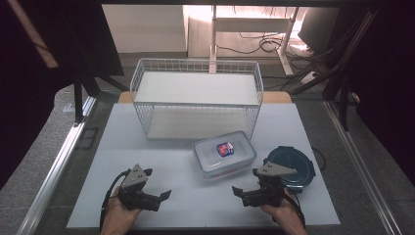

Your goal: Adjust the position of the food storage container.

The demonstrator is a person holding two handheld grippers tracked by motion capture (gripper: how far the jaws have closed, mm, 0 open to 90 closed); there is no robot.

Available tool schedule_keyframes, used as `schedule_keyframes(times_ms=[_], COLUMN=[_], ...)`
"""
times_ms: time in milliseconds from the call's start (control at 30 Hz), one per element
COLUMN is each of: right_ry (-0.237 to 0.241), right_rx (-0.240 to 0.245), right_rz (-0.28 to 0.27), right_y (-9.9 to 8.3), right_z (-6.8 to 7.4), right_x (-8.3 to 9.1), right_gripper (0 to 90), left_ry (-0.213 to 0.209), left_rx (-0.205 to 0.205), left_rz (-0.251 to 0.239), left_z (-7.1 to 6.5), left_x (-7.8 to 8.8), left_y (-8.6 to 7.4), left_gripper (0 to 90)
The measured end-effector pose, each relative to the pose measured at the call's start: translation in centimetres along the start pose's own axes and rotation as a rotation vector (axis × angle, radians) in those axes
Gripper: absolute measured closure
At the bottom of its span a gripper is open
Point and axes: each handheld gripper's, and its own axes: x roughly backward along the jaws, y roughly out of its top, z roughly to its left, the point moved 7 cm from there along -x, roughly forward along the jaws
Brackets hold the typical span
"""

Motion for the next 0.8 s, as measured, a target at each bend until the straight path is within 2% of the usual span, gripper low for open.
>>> schedule_keyframes(times_ms=[133, 267, 367, 533, 700, 800], right_ry=[-0.025, -0.046, -0.044, -0.018, -0.017, -0.015], right_rx=[0.001, -0.001, -0.02, -0.027, -0.018, -0.017], right_rz=[0.013, 0.026, 0.024, 0.021, 0.044, 0.06], right_y=[-0.2, -0.3, -0.2, 0.0, -0.1, -0.2], right_z=[-0.4, -0.7, -0.8, -0.8, -0.8, -0.7], right_x=[-0.3, -0.3, 0.0, 0.3, 0.2, 0.1], right_gripper=[0.0, 0.0, 0.0, 0.0, 0.1, 3.2], left_ry=[0.02, 0.008, 0.005, 0.006, -0.001, -0.001], left_rx=[0.0, 0.003, -0.015, -0.04, -0.035, -0.031], left_rz=[0.006, -0.001, 0.001, 0.018, 0.014, 0.009], left_z=[0.4, 0.5, 0.2, -0.1, 0.0, 0.0], left_x=[-0.3, -0.5, -0.8, -1.2, -1.2, -1.1], left_y=[-0.4, -0.5, -0.5, -0.8, -0.8, -0.8], left_gripper=[0.9, 1.1, 1.2, 1.2, 1.2, 1.3])
